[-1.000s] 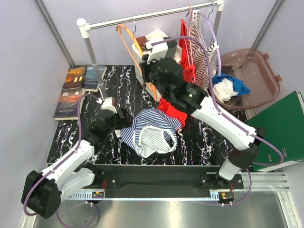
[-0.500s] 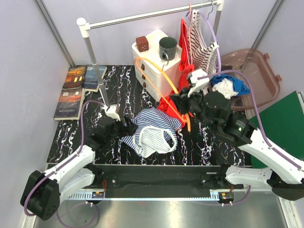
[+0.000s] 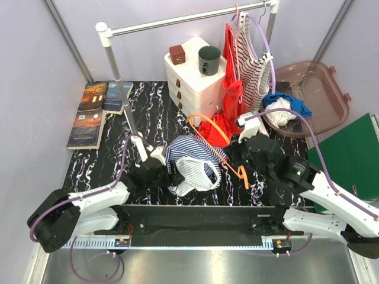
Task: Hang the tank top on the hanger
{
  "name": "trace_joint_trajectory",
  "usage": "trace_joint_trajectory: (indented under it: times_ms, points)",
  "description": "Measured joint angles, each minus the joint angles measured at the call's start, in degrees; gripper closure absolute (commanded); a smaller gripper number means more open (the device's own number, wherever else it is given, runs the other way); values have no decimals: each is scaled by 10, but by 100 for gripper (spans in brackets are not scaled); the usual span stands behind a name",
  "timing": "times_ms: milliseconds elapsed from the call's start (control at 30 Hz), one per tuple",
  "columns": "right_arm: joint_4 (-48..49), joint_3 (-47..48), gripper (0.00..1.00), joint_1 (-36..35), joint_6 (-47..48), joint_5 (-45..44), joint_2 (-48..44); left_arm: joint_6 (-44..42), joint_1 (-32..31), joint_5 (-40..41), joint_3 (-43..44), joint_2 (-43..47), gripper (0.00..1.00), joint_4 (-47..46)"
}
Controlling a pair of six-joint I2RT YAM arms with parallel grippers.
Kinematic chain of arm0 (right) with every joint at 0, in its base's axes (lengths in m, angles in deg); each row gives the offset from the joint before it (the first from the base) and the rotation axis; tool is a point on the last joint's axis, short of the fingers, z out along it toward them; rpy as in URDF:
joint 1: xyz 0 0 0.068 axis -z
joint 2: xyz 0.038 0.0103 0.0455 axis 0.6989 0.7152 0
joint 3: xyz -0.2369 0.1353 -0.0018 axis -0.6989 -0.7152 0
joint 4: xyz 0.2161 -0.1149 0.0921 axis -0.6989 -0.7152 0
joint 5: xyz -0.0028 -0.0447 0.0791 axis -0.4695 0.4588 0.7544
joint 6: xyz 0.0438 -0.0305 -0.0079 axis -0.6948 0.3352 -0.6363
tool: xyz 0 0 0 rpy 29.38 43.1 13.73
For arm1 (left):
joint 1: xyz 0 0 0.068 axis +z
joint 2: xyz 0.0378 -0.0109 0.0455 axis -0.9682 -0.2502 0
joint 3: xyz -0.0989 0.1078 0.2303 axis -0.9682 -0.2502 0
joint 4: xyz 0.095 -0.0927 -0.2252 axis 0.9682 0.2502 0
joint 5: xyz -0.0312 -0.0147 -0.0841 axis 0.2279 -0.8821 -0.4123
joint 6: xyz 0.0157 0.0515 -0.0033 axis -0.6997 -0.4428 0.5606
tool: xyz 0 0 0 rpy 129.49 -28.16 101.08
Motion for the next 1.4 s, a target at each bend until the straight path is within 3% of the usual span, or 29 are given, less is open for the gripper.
trace_joint_trajectory:
  times_ms: [200,333,467,700,1000,1400]
  points:
    - [-4,0,100,0,-12,2,-9,24,-22,34,1,-31,51,1]
    - [-22,0,100,0,-12,9,-15,30,-24,60,3,-19,84,7]
    - [-56,2,100,0,-3,38,-34,31,-24,91,5,19,99,26]
    - [-115,17,100,0,17,126,-78,7,-16,160,32,85,100,103]
    - [-143,32,100,0,36,224,-66,-30,66,158,50,106,100,154]
    - [-72,-28,100,0,47,274,-38,-46,70,130,66,162,100,198]
